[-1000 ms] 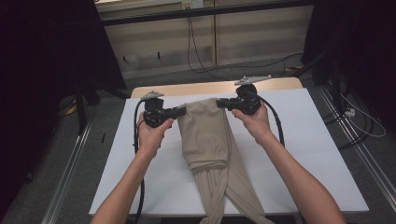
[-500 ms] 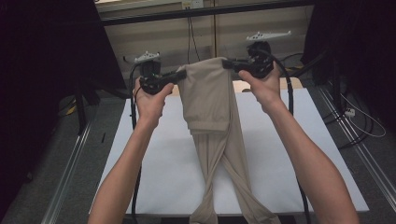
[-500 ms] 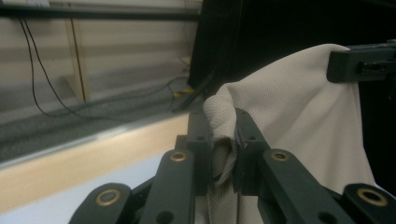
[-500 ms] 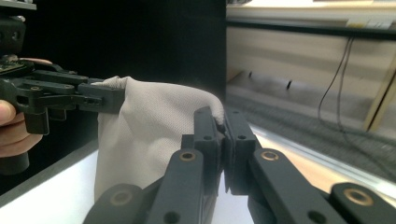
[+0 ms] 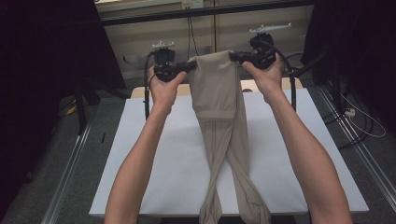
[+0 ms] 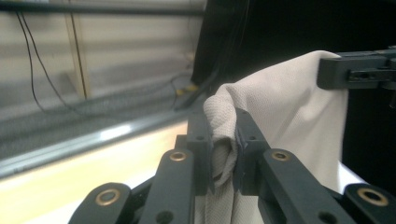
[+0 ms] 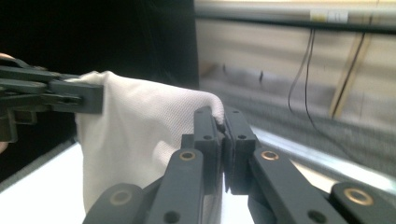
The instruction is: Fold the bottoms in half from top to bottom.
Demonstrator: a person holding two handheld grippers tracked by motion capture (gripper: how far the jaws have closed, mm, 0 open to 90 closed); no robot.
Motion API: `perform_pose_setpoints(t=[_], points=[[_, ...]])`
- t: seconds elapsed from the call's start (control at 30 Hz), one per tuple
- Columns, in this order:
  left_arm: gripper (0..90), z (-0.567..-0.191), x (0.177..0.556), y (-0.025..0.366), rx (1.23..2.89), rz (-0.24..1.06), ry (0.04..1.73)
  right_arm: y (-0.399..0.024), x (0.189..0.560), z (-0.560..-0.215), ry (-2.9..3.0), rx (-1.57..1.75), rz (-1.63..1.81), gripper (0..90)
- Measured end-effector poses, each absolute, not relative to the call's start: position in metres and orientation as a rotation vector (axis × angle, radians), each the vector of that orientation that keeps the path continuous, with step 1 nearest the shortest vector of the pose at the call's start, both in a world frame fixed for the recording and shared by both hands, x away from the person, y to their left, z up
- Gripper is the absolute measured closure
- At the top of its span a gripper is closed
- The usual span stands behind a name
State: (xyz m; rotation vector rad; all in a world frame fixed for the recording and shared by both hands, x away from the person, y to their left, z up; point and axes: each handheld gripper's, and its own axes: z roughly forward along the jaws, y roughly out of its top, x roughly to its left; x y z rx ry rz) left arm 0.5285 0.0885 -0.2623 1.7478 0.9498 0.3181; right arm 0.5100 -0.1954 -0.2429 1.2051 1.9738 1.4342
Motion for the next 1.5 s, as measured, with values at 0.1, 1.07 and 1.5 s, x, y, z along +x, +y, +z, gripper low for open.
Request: perform_pose_setpoints(t=[0.1,1.07,1.5], points=[[79.8,-0.288,0.537,0.089,1.749,0.257,0.982,-0.201,0.521,-0.274,1.993,1.27,1.436,85.6],[34.6,-0.396,0.408,0.108,2.039,0.14,0.897,-0.213,0.396,-0.385,2.245,1.285,1.266,66.0],[32.6,-0.43,0.279,0.115,2.225,-0.018,0.727,-0.215,0.244,-0.424,2.448,1.239,1.121,69.5]])
